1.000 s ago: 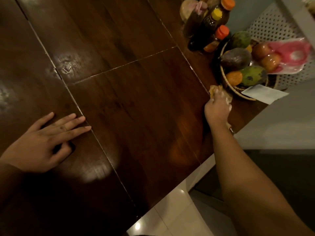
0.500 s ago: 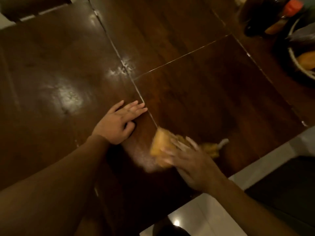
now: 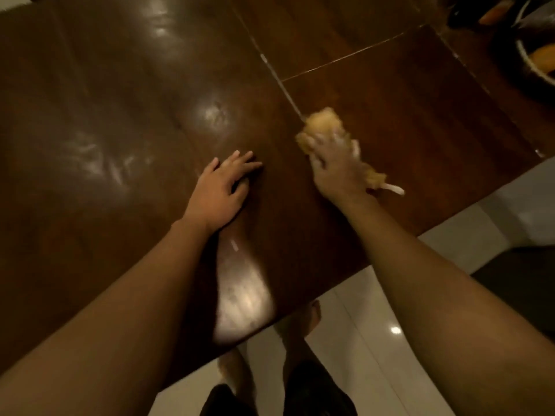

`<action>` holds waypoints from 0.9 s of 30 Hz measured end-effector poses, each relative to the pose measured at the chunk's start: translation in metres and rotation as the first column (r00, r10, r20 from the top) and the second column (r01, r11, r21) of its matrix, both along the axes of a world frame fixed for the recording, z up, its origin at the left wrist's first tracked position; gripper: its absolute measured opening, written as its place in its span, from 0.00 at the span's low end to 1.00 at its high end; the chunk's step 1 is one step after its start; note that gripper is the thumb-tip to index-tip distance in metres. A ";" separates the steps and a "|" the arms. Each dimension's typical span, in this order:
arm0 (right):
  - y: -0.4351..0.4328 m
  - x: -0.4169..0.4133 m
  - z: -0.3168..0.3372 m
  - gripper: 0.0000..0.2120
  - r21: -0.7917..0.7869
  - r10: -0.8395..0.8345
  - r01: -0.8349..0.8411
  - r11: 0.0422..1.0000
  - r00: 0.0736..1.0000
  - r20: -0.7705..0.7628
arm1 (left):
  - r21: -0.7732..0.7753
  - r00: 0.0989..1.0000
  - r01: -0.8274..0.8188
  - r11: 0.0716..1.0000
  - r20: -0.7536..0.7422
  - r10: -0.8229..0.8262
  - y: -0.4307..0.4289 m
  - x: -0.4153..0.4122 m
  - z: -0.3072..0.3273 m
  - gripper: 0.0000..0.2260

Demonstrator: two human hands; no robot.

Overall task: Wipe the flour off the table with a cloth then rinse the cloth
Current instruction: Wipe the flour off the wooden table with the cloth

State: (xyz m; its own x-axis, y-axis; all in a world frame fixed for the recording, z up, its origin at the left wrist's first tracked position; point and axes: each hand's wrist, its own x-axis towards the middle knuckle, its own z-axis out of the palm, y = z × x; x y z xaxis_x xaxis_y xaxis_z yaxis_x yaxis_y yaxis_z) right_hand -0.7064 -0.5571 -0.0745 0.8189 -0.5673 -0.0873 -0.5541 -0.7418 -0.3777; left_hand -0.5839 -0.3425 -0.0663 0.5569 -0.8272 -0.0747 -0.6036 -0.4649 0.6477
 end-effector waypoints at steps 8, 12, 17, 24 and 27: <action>0.162 -0.097 0.008 0.22 0.119 0.782 -0.782 0.611 0.620 0.063 | 0.235 0.970 -0.191 0.953 0.192 0.147 0.244 -0.001 0.001 0.24; 0.119 -0.119 0.016 0.26 0.078 0.636 -0.632 0.771 0.770 -0.054 | 0.278 0.948 -0.281 0.919 0.232 0.219 0.320 -0.015 0.006 0.24; 0.101 -0.029 0.005 0.19 0.018 -0.097 0.098 0.995 0.995 -0.030 | 0.177 0.890 -0.419 0.891 0.274 0.364 0.334 -0.029 0.005 0.21; 0.249 0.090 -0.001 0.24 0.021 0.413 -0.413 0.910 0.911 0.017 | 0.051 0.838 -0.533 0.845 0.169 0.518 0.334 -0.022 -0.001 0.25; 0.328 0.046 0.003 0.26 0.057 0.756 -0.762 0.645 0.647 0.099 | -0.046 0.864 -0.500 0.865 0.035 0.502 0.344 -0.017 -0.001 0.28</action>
